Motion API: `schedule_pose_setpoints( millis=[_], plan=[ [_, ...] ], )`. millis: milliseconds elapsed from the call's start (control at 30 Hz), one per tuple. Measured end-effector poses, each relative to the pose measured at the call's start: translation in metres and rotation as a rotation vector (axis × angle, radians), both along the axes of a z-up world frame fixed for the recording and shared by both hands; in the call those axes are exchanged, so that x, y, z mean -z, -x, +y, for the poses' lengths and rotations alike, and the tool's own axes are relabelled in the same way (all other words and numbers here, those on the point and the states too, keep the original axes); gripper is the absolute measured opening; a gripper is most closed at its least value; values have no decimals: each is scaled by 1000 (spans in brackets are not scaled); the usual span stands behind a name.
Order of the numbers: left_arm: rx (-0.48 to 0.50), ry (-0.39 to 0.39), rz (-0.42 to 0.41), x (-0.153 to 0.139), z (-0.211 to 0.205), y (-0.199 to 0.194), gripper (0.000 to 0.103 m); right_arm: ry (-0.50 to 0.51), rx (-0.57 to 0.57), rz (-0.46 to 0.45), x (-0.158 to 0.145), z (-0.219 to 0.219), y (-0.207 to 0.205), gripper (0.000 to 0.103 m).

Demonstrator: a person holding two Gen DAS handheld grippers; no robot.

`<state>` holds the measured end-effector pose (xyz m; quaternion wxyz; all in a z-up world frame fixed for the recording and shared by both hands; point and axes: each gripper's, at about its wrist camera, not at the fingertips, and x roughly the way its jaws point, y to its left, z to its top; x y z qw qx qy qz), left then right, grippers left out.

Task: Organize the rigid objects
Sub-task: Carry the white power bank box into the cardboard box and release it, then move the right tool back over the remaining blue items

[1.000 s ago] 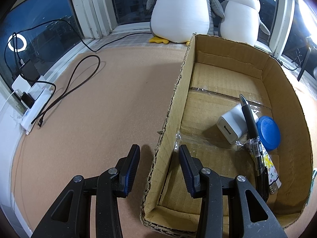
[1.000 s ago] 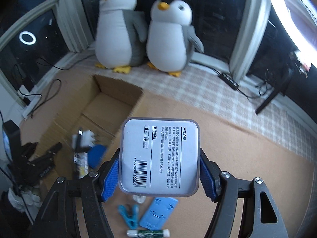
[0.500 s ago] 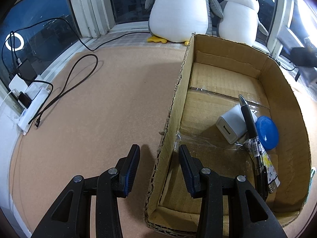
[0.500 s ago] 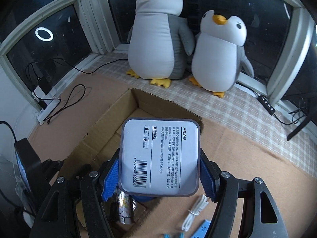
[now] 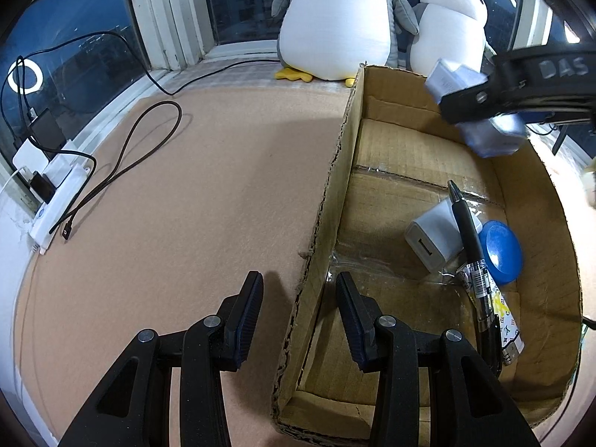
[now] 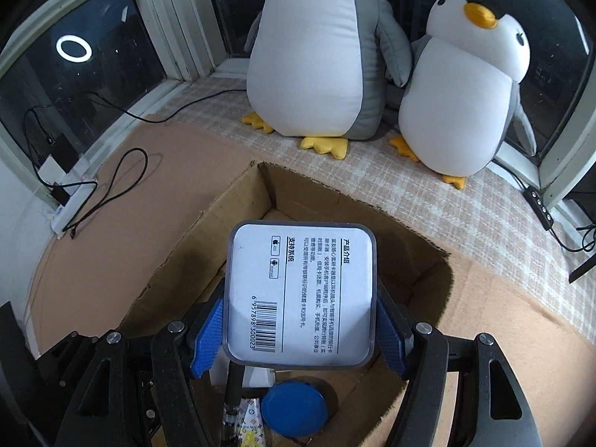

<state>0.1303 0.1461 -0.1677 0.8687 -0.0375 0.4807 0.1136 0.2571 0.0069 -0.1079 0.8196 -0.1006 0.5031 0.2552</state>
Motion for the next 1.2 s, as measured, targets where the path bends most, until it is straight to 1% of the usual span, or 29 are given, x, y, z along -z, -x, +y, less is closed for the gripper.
schedule_pose_setpoints(
  millis=[167,333,400,700,833,933,1200],
  plan=[
    [1,3,0,0,0,0,44,24,13,10,10,6,-5,67],
    [0,3,0,0,1,0,44,38,3,30,15,8,-7,68],
    [-2,3,-1,0,0,1,44,26,12,24,13,6,-8,71],
    [-3,2,0,0,-3,2,44,22,12,16,4,1,-5,72],
    [-2,2,0,0,-3,2,44,10,8,9,-10,-5,4,72],
    [0,-5,1,0,-4,2,44,-9,15,2,-25,-16,12,72],
    [12,-23,6,0,-7,3,44,-53,51,-29,-74,-63,48,72]
  ],
)
